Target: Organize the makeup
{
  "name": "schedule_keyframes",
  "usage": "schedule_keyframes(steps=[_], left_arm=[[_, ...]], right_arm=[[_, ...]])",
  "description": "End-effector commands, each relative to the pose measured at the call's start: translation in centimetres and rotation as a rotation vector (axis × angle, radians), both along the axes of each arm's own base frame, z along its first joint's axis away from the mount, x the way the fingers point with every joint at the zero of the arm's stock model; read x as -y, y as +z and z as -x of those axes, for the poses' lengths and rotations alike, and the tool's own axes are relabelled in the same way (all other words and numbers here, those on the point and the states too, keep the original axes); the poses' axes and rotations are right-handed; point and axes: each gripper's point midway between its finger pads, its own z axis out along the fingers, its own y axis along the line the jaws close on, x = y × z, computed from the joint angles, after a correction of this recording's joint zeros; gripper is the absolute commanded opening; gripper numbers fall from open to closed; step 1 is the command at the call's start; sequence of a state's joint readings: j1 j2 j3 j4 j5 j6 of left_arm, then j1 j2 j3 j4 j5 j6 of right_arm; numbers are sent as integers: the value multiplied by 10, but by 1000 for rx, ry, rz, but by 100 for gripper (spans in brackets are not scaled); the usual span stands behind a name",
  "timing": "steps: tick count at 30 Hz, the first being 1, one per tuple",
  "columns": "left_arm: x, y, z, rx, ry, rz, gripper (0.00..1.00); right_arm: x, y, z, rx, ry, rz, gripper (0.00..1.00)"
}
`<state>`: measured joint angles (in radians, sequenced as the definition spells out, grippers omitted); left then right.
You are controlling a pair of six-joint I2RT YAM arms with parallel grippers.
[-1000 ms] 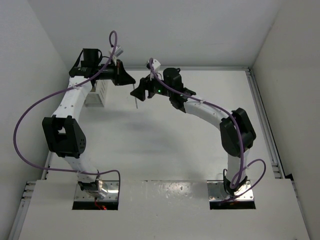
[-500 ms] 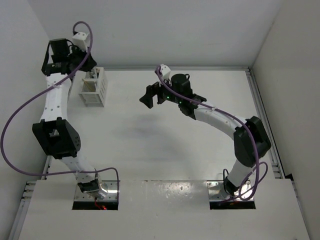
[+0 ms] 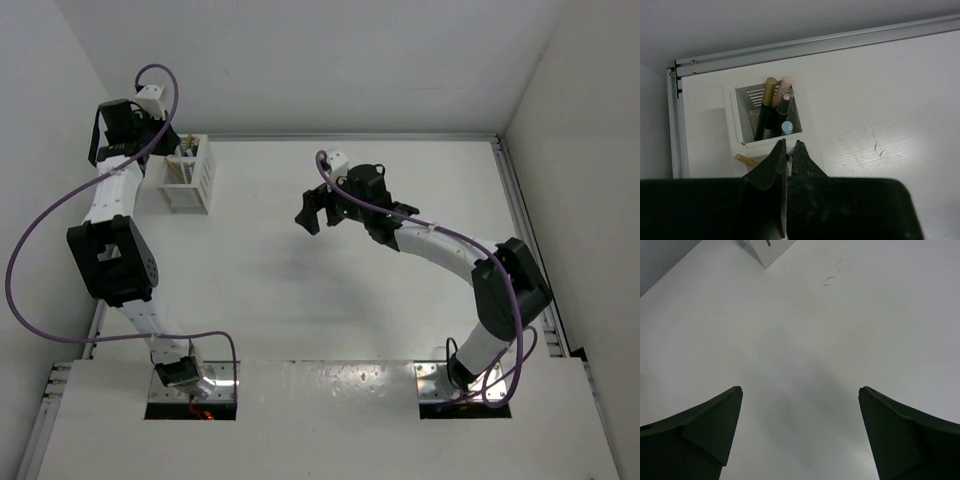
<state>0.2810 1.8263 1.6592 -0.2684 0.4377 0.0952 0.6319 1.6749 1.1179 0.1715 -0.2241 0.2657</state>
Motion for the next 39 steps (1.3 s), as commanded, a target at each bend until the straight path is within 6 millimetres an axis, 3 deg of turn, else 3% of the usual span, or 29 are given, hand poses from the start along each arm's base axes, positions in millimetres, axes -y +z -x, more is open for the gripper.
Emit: schedule_keyframes(steps=[1,4,7,8,9,11,12,15,17,19,20,24,25,26,27,28,29,31,34,39], left_arm=[[-6,16,-14,91,13,-18,0],[-15,-4,-9,51,35,-34,1],[-25,-13,2,32,48,-46,25],[-24,-16,3,22,48,-43,37],[-24,-14,6,24,45,-52,55],[-21,-13,10,12,36,-45,63],[-18,-3,12,25,27,-44,68],[-20,18,14,41,40,-55,69],[-35,45,13,66,115,-60,69],[-54,77,15,112,194,-69,69],[-76,82,22,103,280,-83,69],[-134,103,51,110,487,-100,69],[-140,104,59,109,506,-101,69],[-150,102,67,101,537,-105,69],[-162,84,79,57,568,-97,69],[-167,78,86,43,581,-94,69],[-172,64,100,4,603,-85,69],[-171,53,110,-22,613,-78,69],[-172,34,131,-65,629,-76,69],[-170,7,150,-137,641,-62,69]], right_arm=[[10,21,-3,53,-23,-21,100],[13,18,2,44,-25,-14,100],[18,13,4,34,-32,0,100],[20,10,4,29,-36,5,100],[20,10,5,24,-35,7,100],[22,11,3,25,-37,9,100],[22,11,3,25,-36,11,100],[26,14,-1,20,-46,13,100],[29,15,-2,2,-60,5,100],[40,10,-4,-40,-96,9,100],[46,10,-4,-48,-109,9,100],[90,-12,-1,-121,-221,82,100],[114,-13,-1,-137,-292,114,100],[126,-19,1,-152,-322,133,100],[134,-14,3,-146,-346,135,100],[161,-28,5,-194,-421,186,100],[170,-30,7,-208,-447,193,100],[204,-32,7,-235,-559,215,100],[237,-36,15,-282,-645,250,100],[264,-40,20,-285,-717,293,100]])
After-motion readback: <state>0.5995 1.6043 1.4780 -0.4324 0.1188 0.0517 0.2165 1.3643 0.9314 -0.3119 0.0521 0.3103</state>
